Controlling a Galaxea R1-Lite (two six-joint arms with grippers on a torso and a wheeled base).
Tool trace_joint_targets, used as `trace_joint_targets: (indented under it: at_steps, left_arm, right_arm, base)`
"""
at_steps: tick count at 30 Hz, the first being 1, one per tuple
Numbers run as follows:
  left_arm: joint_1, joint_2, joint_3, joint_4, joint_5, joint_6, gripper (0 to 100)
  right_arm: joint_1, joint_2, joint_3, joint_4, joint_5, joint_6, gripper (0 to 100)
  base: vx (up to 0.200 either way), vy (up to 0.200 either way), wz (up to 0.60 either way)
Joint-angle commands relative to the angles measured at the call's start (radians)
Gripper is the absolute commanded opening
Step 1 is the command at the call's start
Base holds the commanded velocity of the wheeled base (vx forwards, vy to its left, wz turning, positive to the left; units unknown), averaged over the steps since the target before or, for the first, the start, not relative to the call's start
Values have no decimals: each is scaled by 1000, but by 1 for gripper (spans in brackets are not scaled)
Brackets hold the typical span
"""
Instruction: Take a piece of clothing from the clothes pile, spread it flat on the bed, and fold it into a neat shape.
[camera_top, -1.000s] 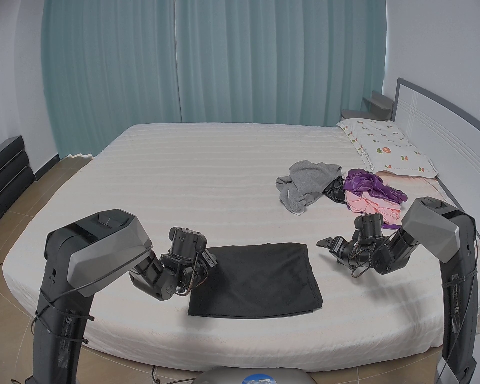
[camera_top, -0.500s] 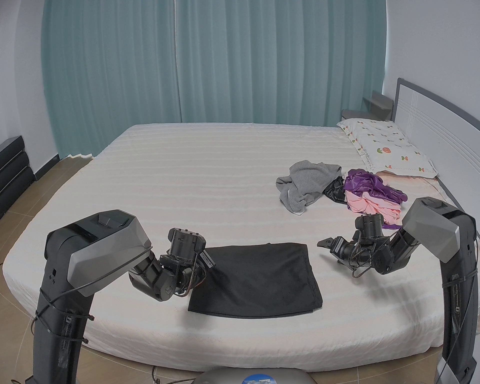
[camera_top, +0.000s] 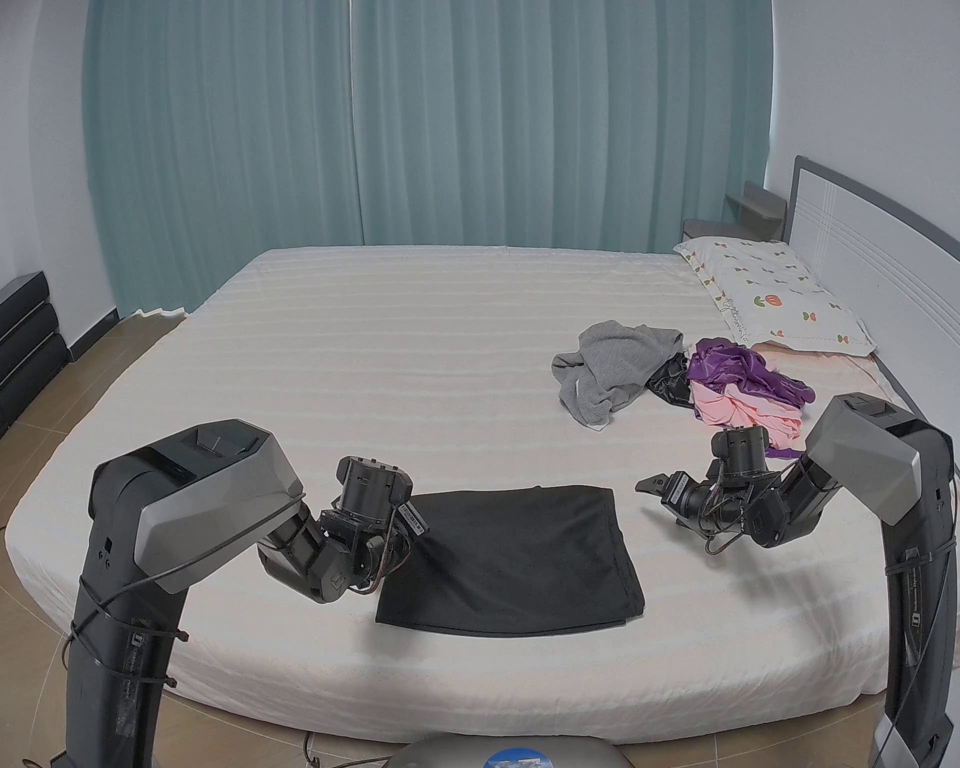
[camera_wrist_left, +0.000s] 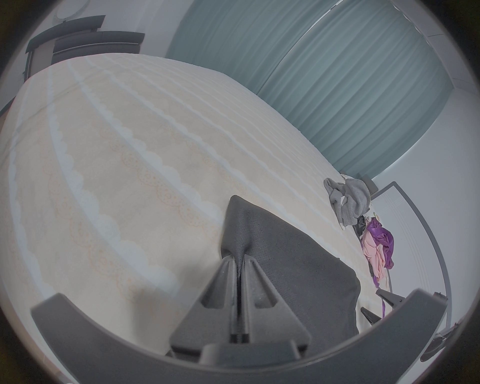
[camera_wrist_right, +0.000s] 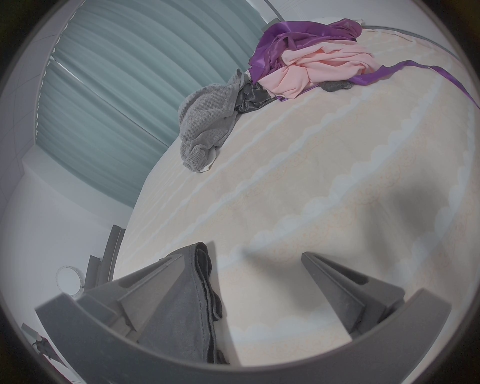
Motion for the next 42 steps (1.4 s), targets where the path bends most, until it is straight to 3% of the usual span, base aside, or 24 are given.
trace_joint_targets:
  at_steps: [1,42]
  left_arm:
    - [0,-1,-1,0,2,0,0]
    - [26,-25,5,9,-1,-2,0]
  right_arm:
    - [0,-1,0,-1,0,0,100]
    - [8,-2,3,-1,-40,-6,100]
  base:
    - [0,0,0]
    - [0,200,0]
